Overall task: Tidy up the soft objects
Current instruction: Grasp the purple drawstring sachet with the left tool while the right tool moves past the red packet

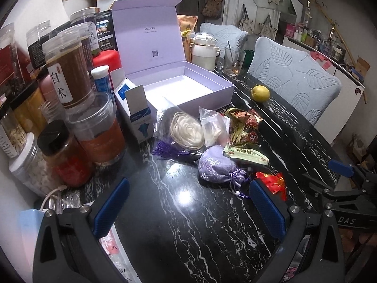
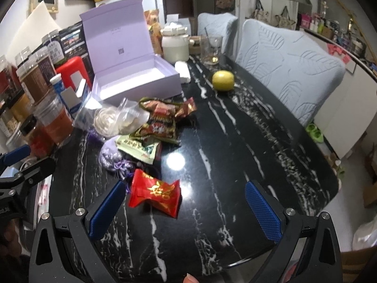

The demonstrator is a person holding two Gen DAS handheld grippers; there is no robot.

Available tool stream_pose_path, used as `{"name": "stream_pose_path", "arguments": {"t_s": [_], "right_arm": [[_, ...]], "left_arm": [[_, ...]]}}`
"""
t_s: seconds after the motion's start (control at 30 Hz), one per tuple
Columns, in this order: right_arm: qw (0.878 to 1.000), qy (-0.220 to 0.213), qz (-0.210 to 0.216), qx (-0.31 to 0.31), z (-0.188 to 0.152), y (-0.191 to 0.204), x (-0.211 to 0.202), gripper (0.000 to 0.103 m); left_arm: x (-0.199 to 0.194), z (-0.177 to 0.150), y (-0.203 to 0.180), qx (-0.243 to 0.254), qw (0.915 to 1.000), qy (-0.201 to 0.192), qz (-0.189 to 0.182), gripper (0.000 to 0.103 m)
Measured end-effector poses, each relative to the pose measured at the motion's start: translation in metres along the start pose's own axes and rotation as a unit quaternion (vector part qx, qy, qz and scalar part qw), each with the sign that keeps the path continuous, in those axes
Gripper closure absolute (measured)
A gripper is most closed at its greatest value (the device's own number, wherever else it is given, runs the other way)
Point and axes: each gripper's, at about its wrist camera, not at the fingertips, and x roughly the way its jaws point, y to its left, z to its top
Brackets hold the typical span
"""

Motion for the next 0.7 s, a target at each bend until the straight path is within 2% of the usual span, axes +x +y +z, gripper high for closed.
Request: {"name": "stream_pose_path", "arguments": {"t_s": [0.13,0.37,0.47,0.57,0.7], "right_arm": [[0.999,0.023,0.023,-0.004,-0.005,0.001,0.018,0.000],[0.996,0.060,0.061,-0.025,-0.010,0.009,0.047,0.000],[0.993,0.079,0.079,-0.027,-0.011,0.010,0.063,0.006],[0.993,0.079,0.081,-0.037,-0.011,0.010,0.069,0.010],[0.989,0.095,0.104,-0.048,-0.011,0.008,0.079,0.023]], "left_arm": [[0.007,-0.009,0.001,-0.005,0.9999,0.007,-0.006,0.000],[0.013,-0.024,0.004,-0.019,0.9998,0.000,0.012,0.000],[0.018,-0.026,0.007,-0.033,0.9993,0.010,0.016,0.000],[0.024,-0.025,0.008,-0.040,0.9989,0.012,0.018,0.000],[0.034,-0.018,-0.001,-0.037,0.9989,0.016,0.024,0.000]]}}
